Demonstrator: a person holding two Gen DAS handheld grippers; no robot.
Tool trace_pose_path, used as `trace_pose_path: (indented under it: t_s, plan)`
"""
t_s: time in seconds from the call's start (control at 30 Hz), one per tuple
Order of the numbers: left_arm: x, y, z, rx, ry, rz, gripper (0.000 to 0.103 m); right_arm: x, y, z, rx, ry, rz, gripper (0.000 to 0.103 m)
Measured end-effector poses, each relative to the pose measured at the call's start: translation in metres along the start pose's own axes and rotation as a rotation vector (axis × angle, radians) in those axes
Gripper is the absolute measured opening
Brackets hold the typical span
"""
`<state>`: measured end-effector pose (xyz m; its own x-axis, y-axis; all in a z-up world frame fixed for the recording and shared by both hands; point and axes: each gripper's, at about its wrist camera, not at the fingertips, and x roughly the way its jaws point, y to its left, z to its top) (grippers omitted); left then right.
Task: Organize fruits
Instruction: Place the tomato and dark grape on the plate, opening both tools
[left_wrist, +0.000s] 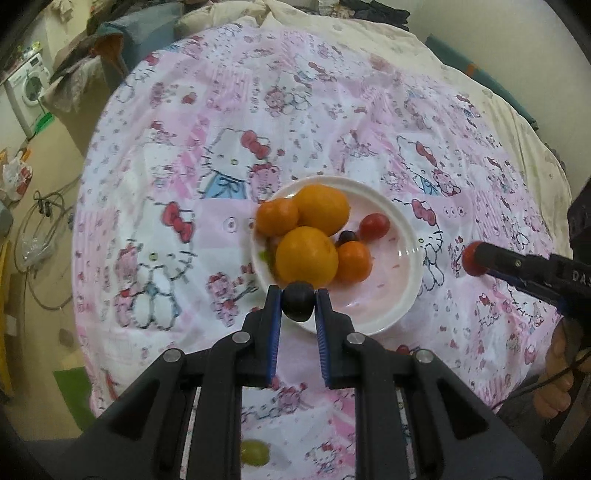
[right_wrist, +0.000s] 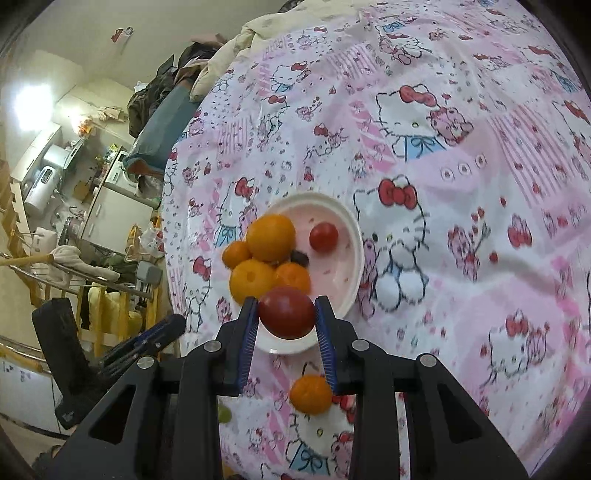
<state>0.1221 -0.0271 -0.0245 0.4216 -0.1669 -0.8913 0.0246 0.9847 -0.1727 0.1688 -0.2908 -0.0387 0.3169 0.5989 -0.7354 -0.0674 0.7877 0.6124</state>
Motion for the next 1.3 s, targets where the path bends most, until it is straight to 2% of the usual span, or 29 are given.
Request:
trace_pose_path:
  t_s: [0.17,0.33,0.43,0.5,0.63,0.83,0.97,1.13,1.3]
  plan:
    - [0.029,-0.008,-0.002,-0.021,0.056,-0.054,0.015,0.022,-0.006,0.015,-0.01,0.033,-0.026,0.033]
    - [0.054,-0.017,-0.006,-0.021,0.103,-0.069,0.015,0.048,-0.011,0.017,-0.005,0.084,-0.04,0.033]
    - [0.064,-0.023,-0.009,0.011,0.116,-0.038,0.015,0.06,-0.012,0.016,-0.025,0.109,-0.06,0.033]
    - [0.069,-0.025,-0.01,0.007,0.136,-0.051,0.015,0.067,-0.016,0.016,-0.03,0.121,-0.078,0.033]
    - [0.074,-0.029,-0.01,0.026,0.145,-0.034,0.015,0.074,-0.026,0.012,0.011,0.142,-0.081,0.033]
    - [0.08,-0.028,-0.007,0.01,0.159,-0.007,0.015,0.077,-0.026,0.01,0.03,0.143,-0.065,0.034]
    - [0.085,-0.034,-0.006,0.048,0.165,0.024,0.015,0.078,-0.025,0.009,0.026,0.145,-0.065,0.034]
    - [0.09,-0.031,-0.004,0.02,0.185,0.027,0.015,0.078,-0.026,0.01,0.035,0.145,-0.061,0.035]
    - [0.092,-0.033,-0.005,0.036,0.193,0.036,0.015,0.077,-0.024,0.012,0.028,0.141,-0.061,0.035]
